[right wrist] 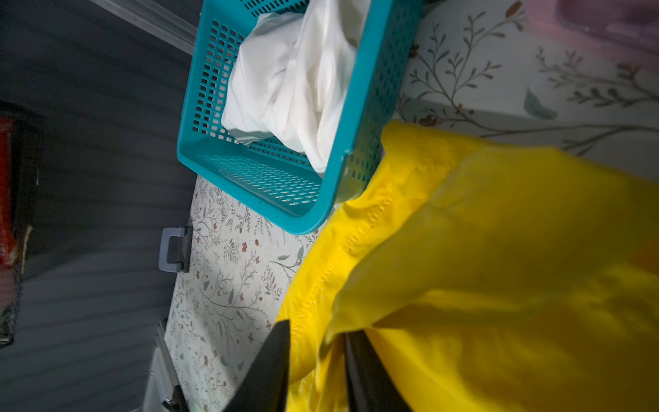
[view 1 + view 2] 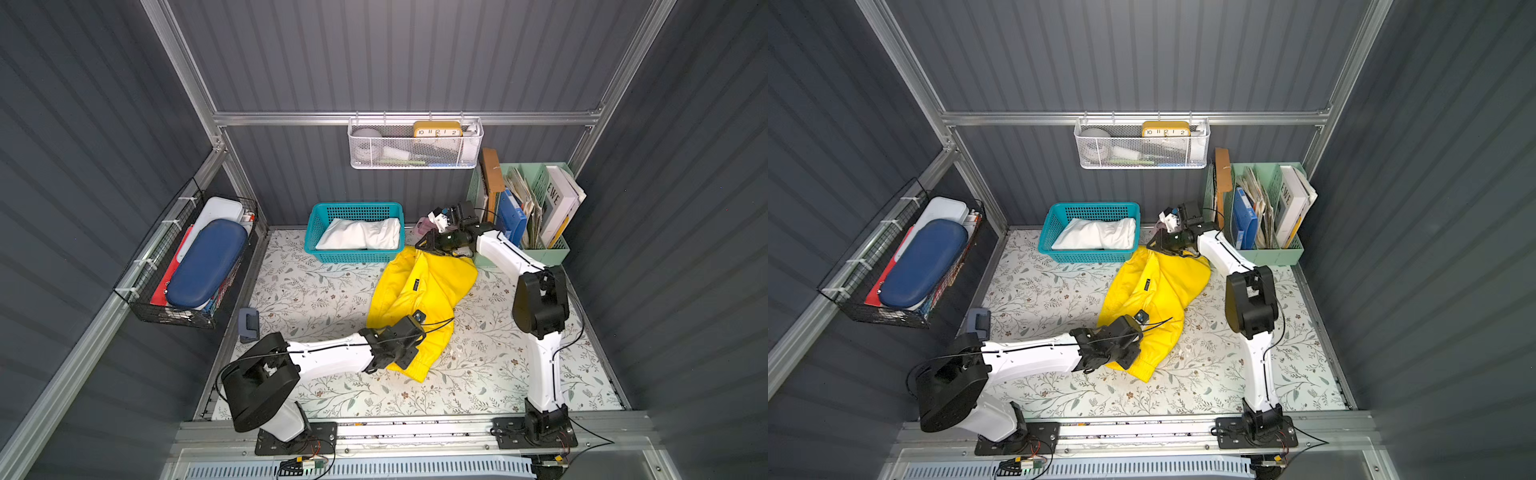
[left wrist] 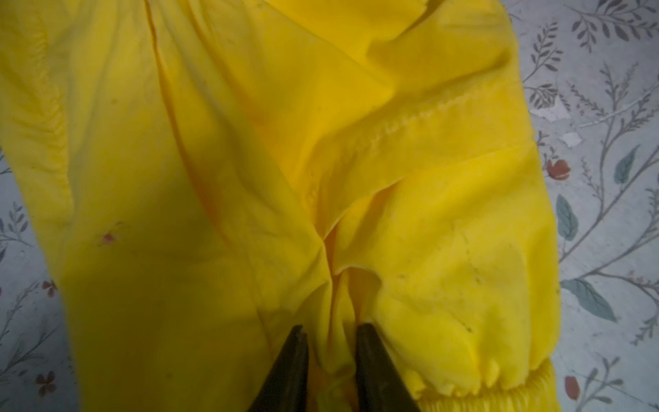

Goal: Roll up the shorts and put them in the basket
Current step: Fold the shorts at the center of the board.

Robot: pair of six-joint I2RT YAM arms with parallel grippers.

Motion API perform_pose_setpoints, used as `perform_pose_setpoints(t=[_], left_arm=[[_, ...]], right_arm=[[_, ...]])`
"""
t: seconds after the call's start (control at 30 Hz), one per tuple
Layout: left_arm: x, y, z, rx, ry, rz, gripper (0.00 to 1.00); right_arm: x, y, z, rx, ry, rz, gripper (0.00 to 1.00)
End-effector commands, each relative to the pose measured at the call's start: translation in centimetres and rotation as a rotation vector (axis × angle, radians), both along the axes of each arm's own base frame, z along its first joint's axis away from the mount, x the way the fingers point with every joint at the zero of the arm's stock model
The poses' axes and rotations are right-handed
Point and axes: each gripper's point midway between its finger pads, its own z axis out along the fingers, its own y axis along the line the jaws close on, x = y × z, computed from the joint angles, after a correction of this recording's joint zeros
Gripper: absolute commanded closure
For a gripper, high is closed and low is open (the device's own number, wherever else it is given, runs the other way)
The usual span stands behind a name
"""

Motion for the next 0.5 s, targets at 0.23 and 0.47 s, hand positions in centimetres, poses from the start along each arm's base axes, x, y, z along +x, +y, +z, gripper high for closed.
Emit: perform_pose_setpoints(t=[0.23, 0.47], left_arm=[[0.8, 1.7, 0.3, 0.021, 0.008, 0.098, 0.09], [2.6, 1.4, 4.1, -0.039, -0.101, 0.127, 0.04]], right_arm=[[-0.7, -1.1, 3.4, 0.073, -0.131, -0.008, 0.03], [-4.5, -3.1, 2.9, -0.007, -0.146, -0.025, 0.07]])
